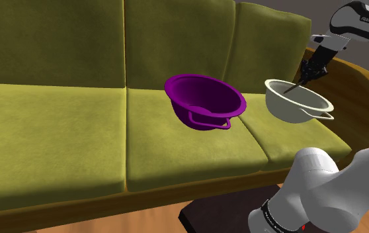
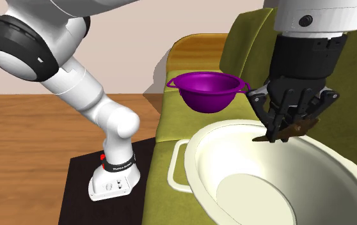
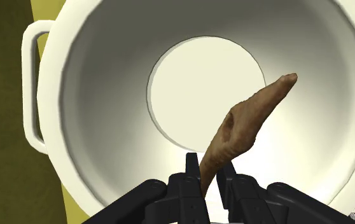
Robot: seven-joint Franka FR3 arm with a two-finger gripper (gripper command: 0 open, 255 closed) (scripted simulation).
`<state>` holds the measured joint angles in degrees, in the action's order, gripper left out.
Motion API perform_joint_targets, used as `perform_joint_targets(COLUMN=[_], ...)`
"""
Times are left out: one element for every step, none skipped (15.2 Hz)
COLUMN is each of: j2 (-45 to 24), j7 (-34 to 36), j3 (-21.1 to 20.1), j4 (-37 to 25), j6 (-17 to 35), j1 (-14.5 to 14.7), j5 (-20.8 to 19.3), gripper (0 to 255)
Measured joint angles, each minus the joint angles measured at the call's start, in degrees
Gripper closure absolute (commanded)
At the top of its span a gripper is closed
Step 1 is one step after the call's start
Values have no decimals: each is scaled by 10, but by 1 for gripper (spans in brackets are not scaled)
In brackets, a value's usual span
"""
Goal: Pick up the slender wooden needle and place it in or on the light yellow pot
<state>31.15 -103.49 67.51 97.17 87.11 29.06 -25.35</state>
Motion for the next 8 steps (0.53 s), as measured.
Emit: perform_joint_targets(j2=[3, 6, 7, 10, 12, 14, 17, 19], j7=[1, 2, 3, 6, 7, 7, 9, 11], j3=[-2, -2, 1, 0, 0, 3, 3, 1], j4=[8, 18, 23, 33, 42, 50, 60, 67], j6=[5, 12, 18, 26, 32, 40, 47, 52], j1=[-4, -7, -6, -9, -11, -12, -14, -18], j5=[-2, -5, -6, -8, -10, -13, -15, -17], gripper=[255, 255, 255, 255, 255, 255, 255, 255])
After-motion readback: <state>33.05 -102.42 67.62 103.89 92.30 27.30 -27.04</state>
